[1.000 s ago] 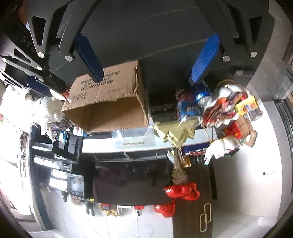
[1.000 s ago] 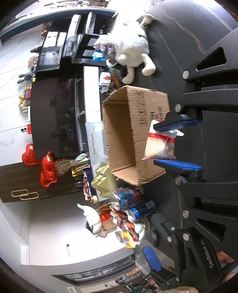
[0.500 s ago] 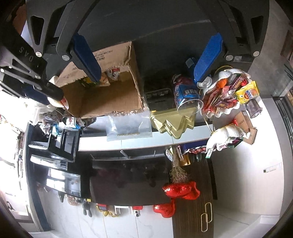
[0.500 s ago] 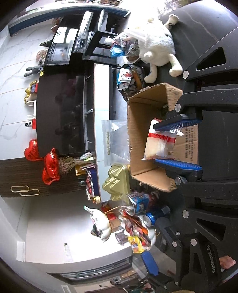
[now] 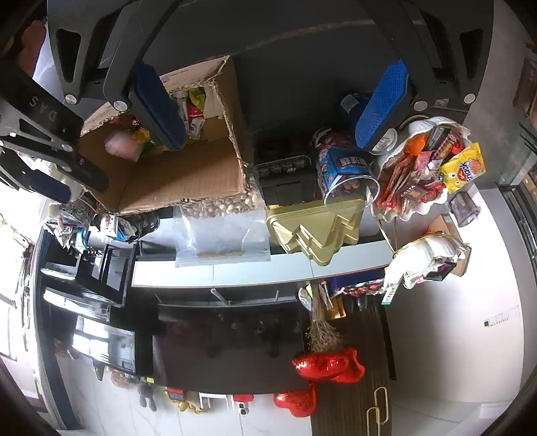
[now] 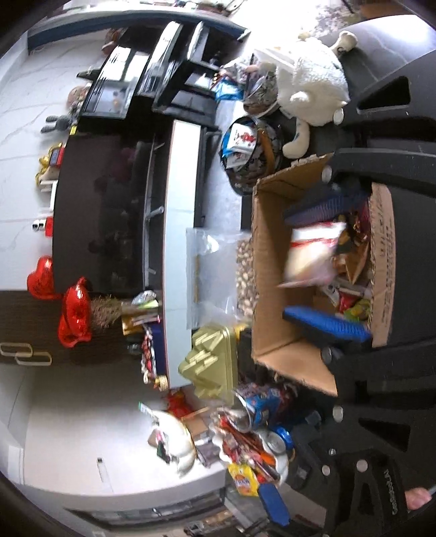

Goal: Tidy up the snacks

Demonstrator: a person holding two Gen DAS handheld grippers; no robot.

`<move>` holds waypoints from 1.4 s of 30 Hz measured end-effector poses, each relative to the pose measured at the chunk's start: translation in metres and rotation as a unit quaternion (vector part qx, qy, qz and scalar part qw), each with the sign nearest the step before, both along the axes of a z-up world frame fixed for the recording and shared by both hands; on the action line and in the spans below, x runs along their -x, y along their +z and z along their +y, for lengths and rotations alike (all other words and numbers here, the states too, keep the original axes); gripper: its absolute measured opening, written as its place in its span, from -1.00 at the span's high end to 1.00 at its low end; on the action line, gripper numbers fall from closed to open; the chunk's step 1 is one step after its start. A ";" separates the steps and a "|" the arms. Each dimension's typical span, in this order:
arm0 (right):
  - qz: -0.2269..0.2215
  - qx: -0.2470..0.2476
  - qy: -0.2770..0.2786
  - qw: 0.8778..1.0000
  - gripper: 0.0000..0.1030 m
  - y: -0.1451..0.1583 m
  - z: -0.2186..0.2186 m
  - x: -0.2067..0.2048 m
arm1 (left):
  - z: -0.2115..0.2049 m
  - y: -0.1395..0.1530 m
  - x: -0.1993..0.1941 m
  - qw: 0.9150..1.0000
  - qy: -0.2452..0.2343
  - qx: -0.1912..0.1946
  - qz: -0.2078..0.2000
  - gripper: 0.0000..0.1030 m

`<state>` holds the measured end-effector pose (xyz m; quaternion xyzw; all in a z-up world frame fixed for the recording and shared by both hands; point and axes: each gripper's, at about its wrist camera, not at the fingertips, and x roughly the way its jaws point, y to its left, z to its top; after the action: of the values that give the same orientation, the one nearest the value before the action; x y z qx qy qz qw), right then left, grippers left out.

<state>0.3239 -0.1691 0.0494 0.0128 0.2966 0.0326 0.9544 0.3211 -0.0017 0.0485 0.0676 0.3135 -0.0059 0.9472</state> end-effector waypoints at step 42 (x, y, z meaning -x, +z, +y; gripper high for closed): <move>-0.052 0.004 -0.065 0.997 -0.63 0.033 -0.026 0.241 | -0.005 0.034 0.226 0.996 -0.018 0.018 -0.080 -1.00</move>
<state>0.0831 -0.1951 0.0821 0.0266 0.2456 -0.0301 0.9685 0.0947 -0.0069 0.0822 0.0560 0.2351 -0.0231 0.9701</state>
